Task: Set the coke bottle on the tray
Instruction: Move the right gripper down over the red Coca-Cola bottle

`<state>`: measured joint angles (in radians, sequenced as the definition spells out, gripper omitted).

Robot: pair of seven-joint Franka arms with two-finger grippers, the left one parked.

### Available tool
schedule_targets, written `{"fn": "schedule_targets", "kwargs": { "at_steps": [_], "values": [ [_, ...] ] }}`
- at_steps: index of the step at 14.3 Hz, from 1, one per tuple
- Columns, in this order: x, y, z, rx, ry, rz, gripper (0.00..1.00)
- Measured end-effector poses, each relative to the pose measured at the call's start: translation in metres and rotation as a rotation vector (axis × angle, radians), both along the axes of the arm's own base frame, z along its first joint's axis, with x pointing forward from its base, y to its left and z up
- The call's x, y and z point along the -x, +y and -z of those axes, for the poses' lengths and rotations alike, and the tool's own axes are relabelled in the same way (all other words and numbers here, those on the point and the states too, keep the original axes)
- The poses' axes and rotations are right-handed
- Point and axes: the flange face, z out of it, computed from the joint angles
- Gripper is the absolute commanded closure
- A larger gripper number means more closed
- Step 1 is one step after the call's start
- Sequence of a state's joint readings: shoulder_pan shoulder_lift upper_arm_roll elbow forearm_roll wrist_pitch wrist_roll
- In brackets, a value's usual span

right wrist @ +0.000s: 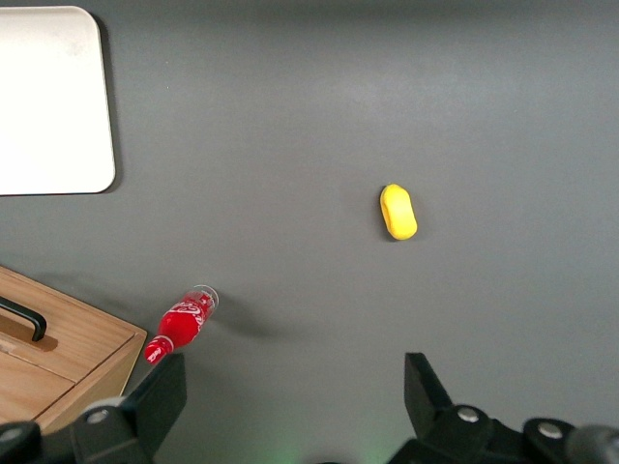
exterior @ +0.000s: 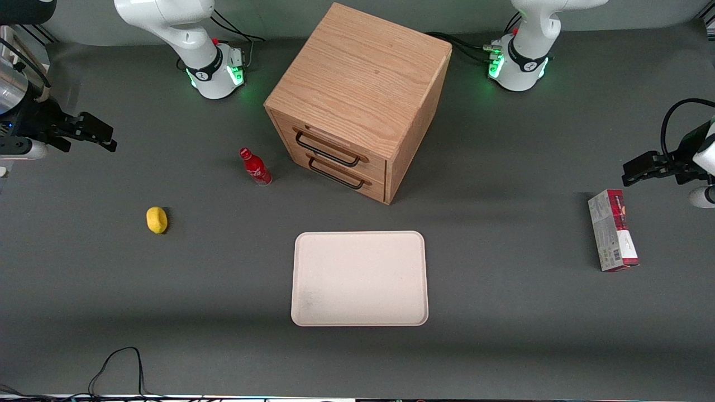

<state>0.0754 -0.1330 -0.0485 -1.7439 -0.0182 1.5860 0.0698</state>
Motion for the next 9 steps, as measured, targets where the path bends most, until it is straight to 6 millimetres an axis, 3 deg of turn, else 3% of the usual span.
{"fn": "schedule_targets", "kwargs": {
  "at_steps": [4,6,9],
  "values": [
    [-0.001,0.010,0.004,-0.015,0.013,-0.012,0.00],
    [0.002,0.043,0.016,-0.016,0.045,-0.036,0.00],
    [0.011,0.114,0.055,-0.048,0.067,-0.014,0.00]
  ]
}}
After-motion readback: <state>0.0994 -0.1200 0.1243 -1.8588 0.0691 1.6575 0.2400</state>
